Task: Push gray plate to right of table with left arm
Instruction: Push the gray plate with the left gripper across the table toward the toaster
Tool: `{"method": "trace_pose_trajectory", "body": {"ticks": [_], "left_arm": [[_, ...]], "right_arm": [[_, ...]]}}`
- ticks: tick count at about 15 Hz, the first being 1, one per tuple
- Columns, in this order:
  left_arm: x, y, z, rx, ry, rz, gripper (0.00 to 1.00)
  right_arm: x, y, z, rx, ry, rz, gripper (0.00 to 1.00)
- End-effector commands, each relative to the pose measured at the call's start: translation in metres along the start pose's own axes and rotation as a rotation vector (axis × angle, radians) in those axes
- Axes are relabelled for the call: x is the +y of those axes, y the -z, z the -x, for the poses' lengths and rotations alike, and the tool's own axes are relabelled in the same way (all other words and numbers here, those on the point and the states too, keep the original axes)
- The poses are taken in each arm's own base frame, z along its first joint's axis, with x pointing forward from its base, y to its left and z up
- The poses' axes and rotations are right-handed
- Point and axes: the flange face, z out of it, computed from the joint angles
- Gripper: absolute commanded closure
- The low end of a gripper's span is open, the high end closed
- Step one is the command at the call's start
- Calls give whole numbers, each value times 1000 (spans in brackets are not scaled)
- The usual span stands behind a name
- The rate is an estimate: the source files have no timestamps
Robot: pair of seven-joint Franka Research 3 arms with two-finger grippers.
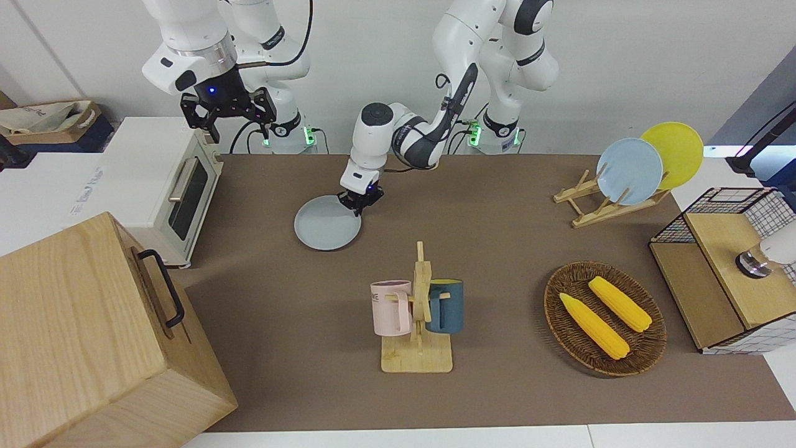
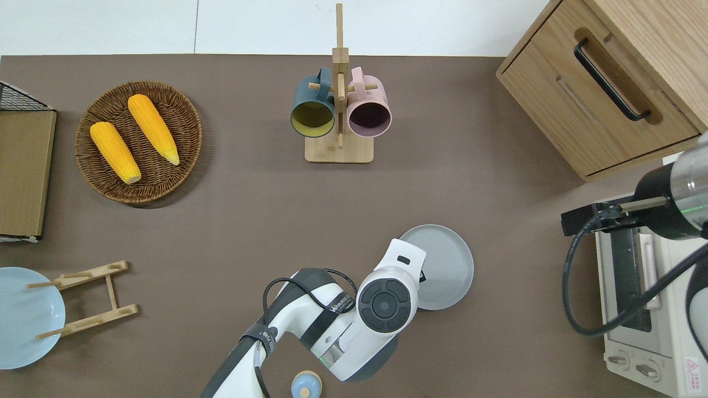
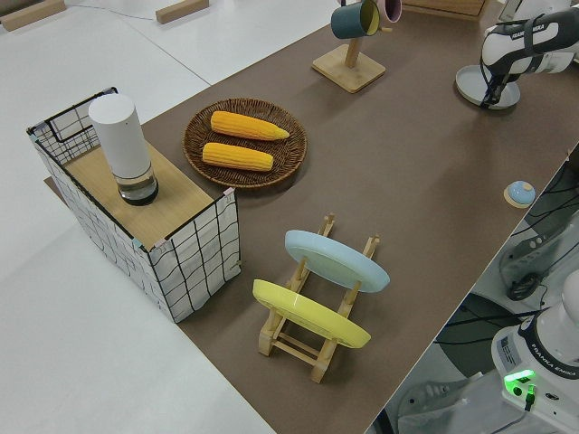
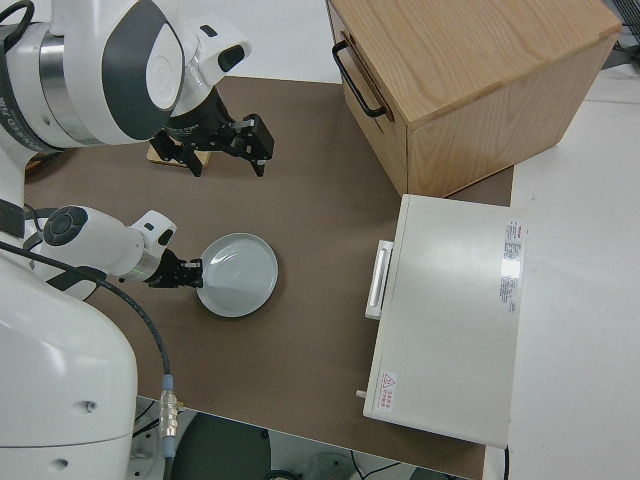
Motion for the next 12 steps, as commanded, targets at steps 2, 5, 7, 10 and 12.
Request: {"method": "trace_pose_trajectory", "body": {"ticks": [2, 5, 7, 10, 12], "left_arm": [[25, -15, 19, -16, 10, 4, 1000], [32, -7, 18, -10, 23, 21, 949], [33, -4, 16, -5, 20, 26, 636], [29, 6, 7, 17, -5, 7, 212], [27, 24, 4, 26, -28, -13, 129]], "right_arm": [[2, 3, 4, -5, -1, -7, 17], [2, 3, 4, -4, -3, -7, 17], [3, 3, 4, -5, -3, -8, 17], [3, 3, 4, -5, -4, -8, 17], [2, 3, 4, -4, -3, -7, 17]]}}
